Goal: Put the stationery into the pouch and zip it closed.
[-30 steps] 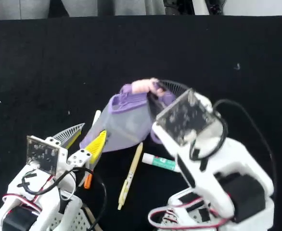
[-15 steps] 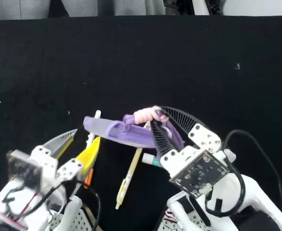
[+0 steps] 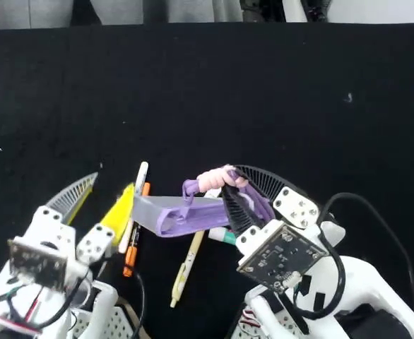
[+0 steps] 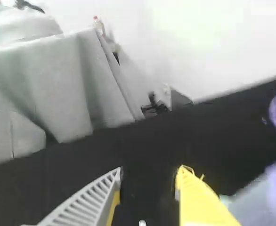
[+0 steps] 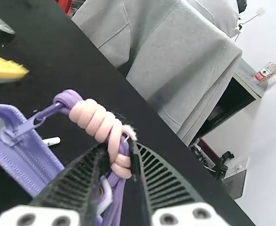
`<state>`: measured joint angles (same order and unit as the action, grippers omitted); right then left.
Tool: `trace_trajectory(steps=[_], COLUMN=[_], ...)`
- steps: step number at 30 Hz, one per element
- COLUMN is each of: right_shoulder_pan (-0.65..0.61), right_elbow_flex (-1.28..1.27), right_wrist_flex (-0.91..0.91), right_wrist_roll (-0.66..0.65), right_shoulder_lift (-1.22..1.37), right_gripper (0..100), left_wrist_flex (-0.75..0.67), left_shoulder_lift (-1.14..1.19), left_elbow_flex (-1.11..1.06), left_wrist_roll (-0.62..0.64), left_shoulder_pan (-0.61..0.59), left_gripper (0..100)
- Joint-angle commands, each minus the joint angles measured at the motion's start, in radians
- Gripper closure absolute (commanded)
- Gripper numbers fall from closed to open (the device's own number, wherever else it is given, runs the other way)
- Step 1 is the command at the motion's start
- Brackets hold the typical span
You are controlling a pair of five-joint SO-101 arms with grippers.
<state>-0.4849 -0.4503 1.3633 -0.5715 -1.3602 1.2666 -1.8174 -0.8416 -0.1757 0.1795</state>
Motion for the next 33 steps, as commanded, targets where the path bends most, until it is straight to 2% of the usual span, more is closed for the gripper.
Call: trace_trajectory(steps=[1,4,6,13,16,18,24,33], right_shoulder_pan=[-0.005,-0.005,-0.005,-0.005,-0.005,-0.005,-0.005,-0.005], right_elbow_flex=[0.019,0.019,0.019,0.018,0.018,0.018,0.018,0.018], right_wrist_flex=[0.002,0.002,0.002,-0.003,-0.005,-0.005,-0.003,0.002], right_wrist_roll=[-0.015,-0.017,-0.017,-0.018,-0.018,-0.018,-0.018,-0.018], right_shoulder_lift=[-0.008,-0.008,-0.008,-0.008,-0.008,-0.008,-0.008,-0.008], right_gripper=[98.6,98.6,98.6,98.6,98.6,98.5,98.5,98.5], left_wrist_flex=[-0.126,-0.114,-0.055,0.296,0.411,0.45,0.423,0.126], left_shoulder_lift=[-0.002,-0.002,-0.002,0.009,0.011,0.011,0.011,0.008], left_elbow_flex=[-0.134,-0.162,-0.114,0.219,0.248,0.24,0.17,-0.087], left_wrist_roll=[-0.075,-0.201,-0.259,-0.44,-0.5,-0.516,-0.52,-0.52], left_shoulder_pan=[-0.015,0.015,0.039,0.277,0.358,0.364,0.371,0.363], left_gripper=[80,80,80,73,73,73,73,73])
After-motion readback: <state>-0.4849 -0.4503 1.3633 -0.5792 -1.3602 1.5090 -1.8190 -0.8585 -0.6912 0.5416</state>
